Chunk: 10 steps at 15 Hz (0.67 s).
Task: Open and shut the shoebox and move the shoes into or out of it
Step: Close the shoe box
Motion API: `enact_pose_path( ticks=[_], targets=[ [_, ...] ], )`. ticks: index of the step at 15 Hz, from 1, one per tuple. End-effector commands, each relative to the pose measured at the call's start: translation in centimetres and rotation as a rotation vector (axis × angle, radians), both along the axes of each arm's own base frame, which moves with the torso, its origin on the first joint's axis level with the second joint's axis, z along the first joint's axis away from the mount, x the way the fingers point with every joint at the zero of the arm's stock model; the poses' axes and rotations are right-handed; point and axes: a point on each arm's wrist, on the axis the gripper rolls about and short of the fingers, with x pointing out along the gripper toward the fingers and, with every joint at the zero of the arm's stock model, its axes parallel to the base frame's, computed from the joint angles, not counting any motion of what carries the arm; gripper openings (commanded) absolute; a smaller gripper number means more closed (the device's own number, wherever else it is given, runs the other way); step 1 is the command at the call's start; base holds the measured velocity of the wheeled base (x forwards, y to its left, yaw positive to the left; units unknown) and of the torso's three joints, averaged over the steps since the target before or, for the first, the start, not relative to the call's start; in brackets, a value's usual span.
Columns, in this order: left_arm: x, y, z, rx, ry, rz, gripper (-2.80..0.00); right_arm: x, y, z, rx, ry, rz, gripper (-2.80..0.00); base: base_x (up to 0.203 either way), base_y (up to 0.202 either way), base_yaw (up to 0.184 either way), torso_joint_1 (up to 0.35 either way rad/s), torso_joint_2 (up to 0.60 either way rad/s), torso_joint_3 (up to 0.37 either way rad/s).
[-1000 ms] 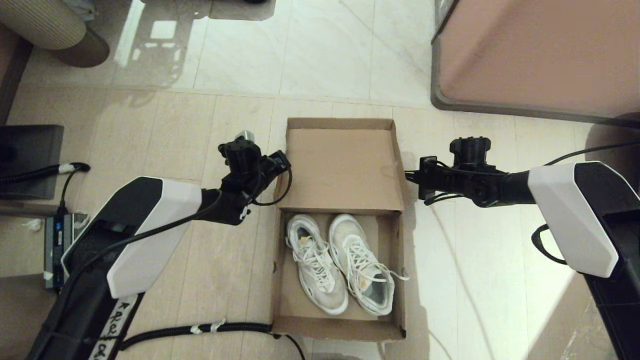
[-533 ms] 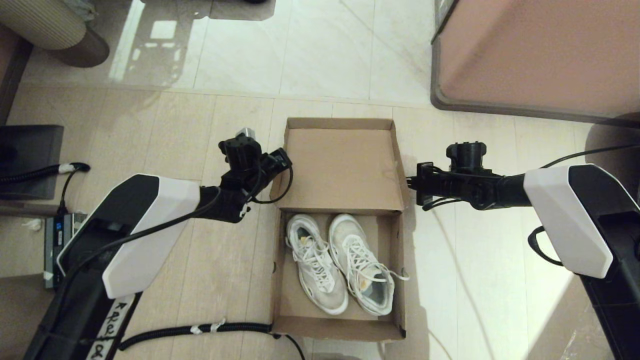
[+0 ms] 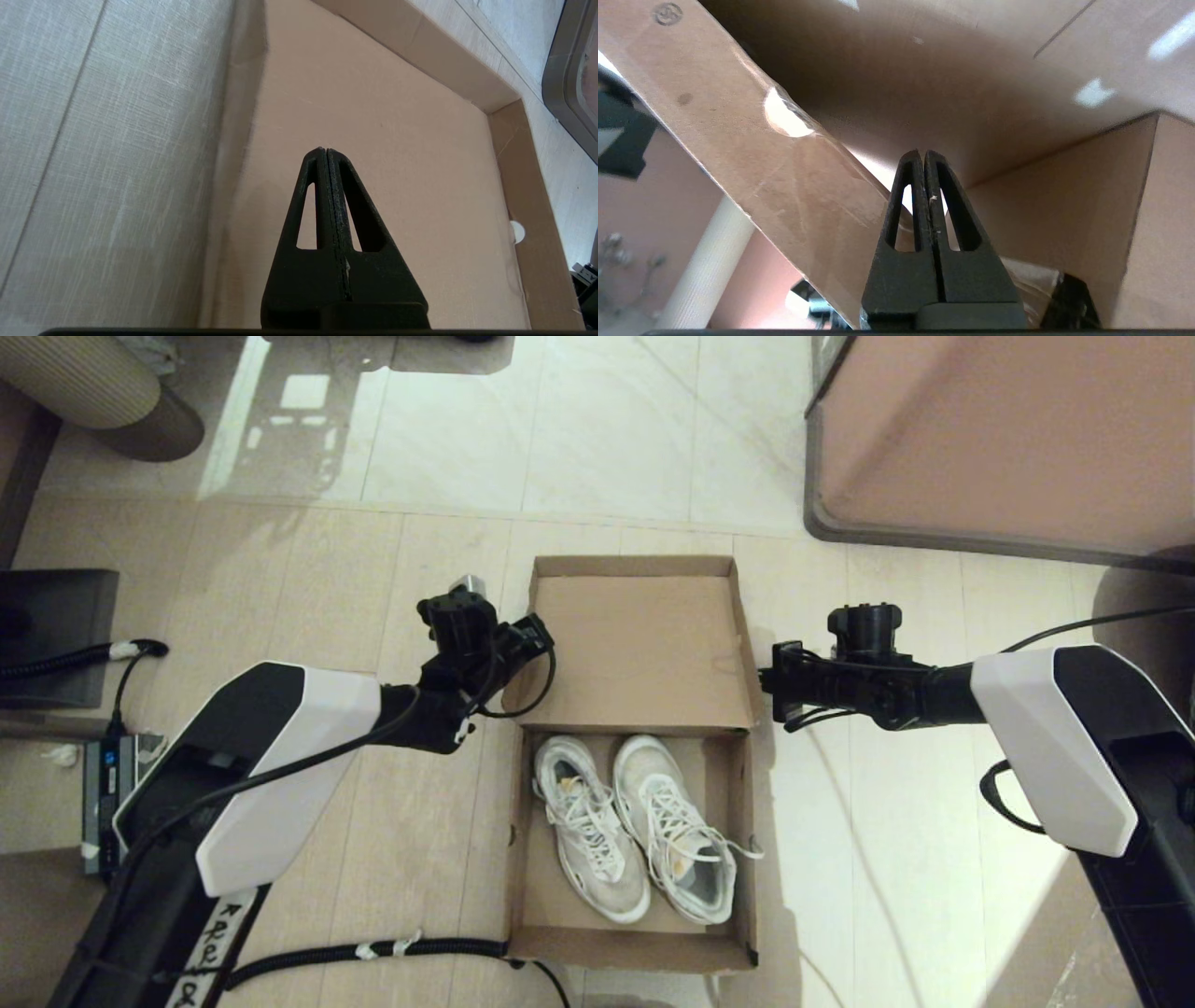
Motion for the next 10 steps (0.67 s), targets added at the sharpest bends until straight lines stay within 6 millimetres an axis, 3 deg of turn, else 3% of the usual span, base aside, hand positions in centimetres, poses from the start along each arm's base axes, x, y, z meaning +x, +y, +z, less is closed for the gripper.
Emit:
enact_pose_path(
  ticks=[1,10],
  targets=[
    [-0.2,-0.3,0.2,-0.006,-0.007,-0.007,-2.8,0.0,-0.1,0.0,0.022,0.007,0.041,-2.8,0.0,0.0,0.0,0.0,0.0,0.0],
    [-1.0,-0.5,2.6,-0.032,-0.037,-0.016,-2.8,-0.1,0.2,1.3,0.082,-0.098,0.214,-2.8,0.0,0.0,0.0,0.0,0.0,0.0]
  ],
)
